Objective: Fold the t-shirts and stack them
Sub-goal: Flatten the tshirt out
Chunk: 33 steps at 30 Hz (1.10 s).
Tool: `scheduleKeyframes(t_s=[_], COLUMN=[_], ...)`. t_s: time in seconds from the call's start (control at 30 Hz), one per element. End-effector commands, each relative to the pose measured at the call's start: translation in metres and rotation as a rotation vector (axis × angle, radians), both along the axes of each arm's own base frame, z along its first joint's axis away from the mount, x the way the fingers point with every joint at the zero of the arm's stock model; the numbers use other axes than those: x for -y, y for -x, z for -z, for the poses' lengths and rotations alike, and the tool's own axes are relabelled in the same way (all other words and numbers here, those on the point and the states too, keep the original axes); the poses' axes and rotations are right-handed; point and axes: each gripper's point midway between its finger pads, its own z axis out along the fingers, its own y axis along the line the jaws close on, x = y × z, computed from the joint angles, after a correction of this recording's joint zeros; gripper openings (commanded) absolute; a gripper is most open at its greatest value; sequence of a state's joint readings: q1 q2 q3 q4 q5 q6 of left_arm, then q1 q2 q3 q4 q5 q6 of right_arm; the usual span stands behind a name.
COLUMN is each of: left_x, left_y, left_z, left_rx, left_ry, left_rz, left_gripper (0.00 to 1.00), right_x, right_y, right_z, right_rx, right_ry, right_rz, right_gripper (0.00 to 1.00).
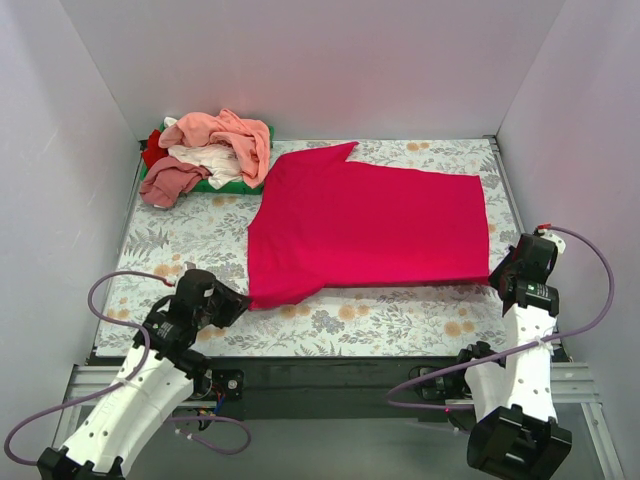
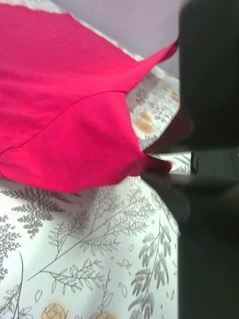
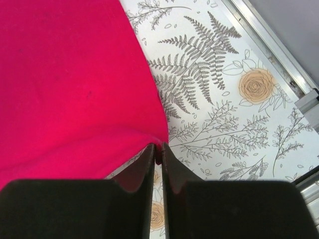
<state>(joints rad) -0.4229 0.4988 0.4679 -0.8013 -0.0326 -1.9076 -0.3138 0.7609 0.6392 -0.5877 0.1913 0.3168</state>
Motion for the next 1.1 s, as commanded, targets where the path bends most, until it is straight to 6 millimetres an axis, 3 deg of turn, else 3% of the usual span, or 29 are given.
scheduleKeyframes(t_s=[0.0, 0.03, 0.13, 0.17, 0.3, 0.33, 0.4, 0.43, 0.47, 0.53, 0.6, 0.63, 0.7, 0.73, 0.8, 0.83, 0.87, 0.9, 0.97, 1.0, 1.07], left_x=[0.002, 0.002, 0.001, 0.000, -0.007, -0.005, -0.001, 0.006, 0.012, 0.028, 0.039, 0.041, 0.041, 0.040, 0.035, 0.035, 0.030, 0.029, 0.027, 0.024, 0.021], left_y=[0.011, 0.011, 0.010, 0.005, -0.020, -0.028, -0.037, -0.047, -0.050, -0.054, -0.055, -0.055, -0.057, -0.060, -0.064, -0.063, -0.067, -0.064, -0.061, -0.059, -0.055], left_z=[0.011, 0.013, 0.012, 0.005, -0.022, -0.025, -0.025, -0.021, -0.018, -0.014, 0.005, 0.011, 0.025, 0.026, 0.027, 0.028, 0.027, 0.029, 0.032, 0.035, 0.039], left_rx=[-0.065, -0.072, -0.079, -0.058, 0.065, 0.076, 0.094, 0.092, 0.079, 0.064, 0.008, -0.006, -0.037, -0.031, -0.025, -0.025, -0.013, -0.013, -0.023, -0.035, -0.052], left_ry=[0.009, 0.007, -0.006, -0.011, -0.068, -0.075, -0.098, -0.102, -0.097, -0.072, -0.063, -0.063, -0.082, -0.092, -0.115, -0.114, -0.139, -0.141, -0.138, -0.146, -0.151], left_rz=[0.008, 0.009, 0.009, -0.003, -0.027, -0.028, 0.008, 0.027, 0.055, 0.133, 0.186, 0.203, 0.199, 0.190, 0.171, 0.169, 0.148, 0.149, 0.143, 0.129, 0.112], left_gripper=[0.27, 0.44, 0.81, 0.84, 0.88, 0.89, 0.90, 0.90, 0.91, 0.91, 0.92, 0.92, 0.93, 0.93, 0.93, 0.93, 0.94, 0.94, 0.94, 0.95, 0.95], right_x=[0.007, 0.006, 0.003, 0.002, -0.026, -0.055, -0.086, -0.119, -0.130, -0.156, -0.174, -0.196, -0.222, -0.249, -0.277, -0.304, -0.314, -0.338, -0.359, -0.368, -0.392], right_y=[0.009, 0.010, 0.009, 0.008, -0.012, -0.020, -0.029, -0.026, -0.028, -0.025, -0.024, -0.020, -0.020, -0.013, -0.009, 0.003, 0.005, 0.014, 0.022, 0.024, 0.032], right_z=[0.007, 0.007, -0.001, -0.004, -0.031, -0.043, -0.062, -0.074, -0.080, -0.080, -0.074, -0.066, -0.058, -0.043, -0.037, -0.021, -0.017, -0.008, 0.000, 0.015, 0.014], right_rx=[-0.031, -0.029, 0.010, 0.023, 0.141, 0.211, 0.320, 0.379, 0.418, 0.415, 0.388, 0.356, 0.344, 0.287, 0.258, 0.199, 0.185, 0.150, 0.122, 0.074, 0.073], right_ry=[0.002, 0.002, 0.003, 0.001, -0.024, -0.086, -0.143, -0.220, -0.229, -0.221, -0.208, -0.203, -0.221, -0.215, -0.183, -0.143, -0.108, -0.093, -0.087, -0.066, -0.041], right_rz=[0.069, 0.071, 0.055, 0.039, -0.179, -0.353, -0.533, -0.699, -0.755, -0.845, -0.878, -0.947, -0.999, -1.075, -1.138, -1.216, -1.233, -1.289, -1.330, -1.346, -1.379], right_gripper=[0.15, 0.26, 0.55, 0.67, 0.77, 0.78, 0.83, 0.84, 0.89, 0.89, 0.91, 0.91, 0.92, 0.92, 0.92, 0.92, 0.90, 0.88, 0.84, 0.82, 0.77])
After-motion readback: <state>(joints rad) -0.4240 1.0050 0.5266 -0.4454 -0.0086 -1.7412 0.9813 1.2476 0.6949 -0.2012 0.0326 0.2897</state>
